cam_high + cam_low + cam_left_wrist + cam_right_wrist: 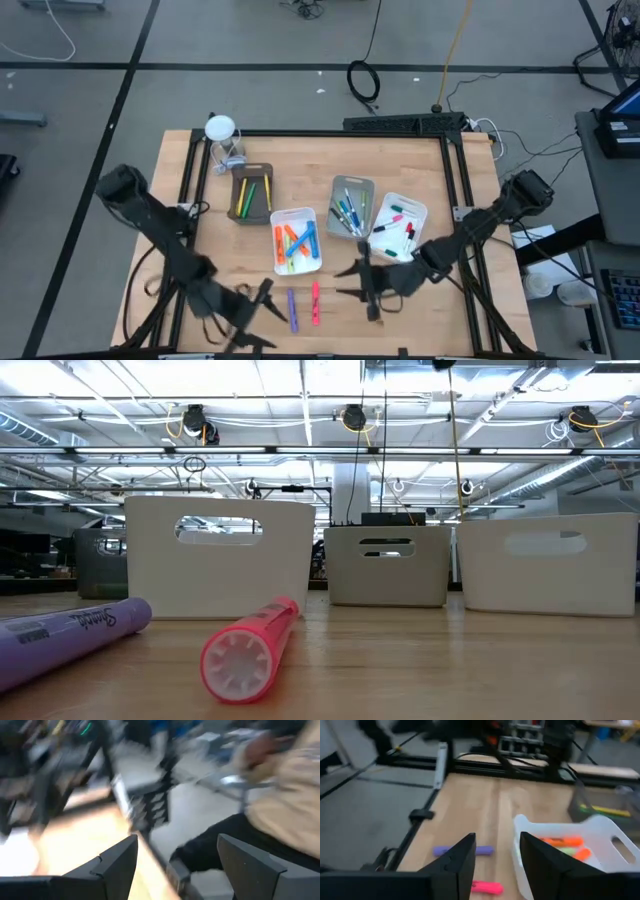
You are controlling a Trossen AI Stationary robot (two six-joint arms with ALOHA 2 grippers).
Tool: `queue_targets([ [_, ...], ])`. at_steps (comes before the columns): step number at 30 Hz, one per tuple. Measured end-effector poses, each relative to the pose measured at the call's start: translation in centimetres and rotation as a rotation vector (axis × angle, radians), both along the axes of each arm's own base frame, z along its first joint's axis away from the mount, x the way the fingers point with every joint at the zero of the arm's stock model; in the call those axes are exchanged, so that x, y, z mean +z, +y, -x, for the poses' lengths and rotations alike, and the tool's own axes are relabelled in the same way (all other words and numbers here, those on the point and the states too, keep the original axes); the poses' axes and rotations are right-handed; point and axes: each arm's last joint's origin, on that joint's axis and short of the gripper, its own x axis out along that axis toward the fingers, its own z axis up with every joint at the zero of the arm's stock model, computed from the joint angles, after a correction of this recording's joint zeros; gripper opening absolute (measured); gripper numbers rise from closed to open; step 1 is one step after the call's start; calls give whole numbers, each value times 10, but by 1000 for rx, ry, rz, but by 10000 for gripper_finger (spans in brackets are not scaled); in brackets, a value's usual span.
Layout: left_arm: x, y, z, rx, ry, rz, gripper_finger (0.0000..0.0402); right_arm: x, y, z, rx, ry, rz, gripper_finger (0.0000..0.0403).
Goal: Pick & Place Markers
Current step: Put the purple highlighter into the left white bin
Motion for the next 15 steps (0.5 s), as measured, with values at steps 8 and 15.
queue_targets([
  [8, -11, -49, -66, 326, 468, 55, 273, 7, 8, 16, -12, -24, 340, 139],
  [15, -32, -57, -127, 467, 939, 329, 273, 31, 4, 52, -166, -15, 600, 134],
])
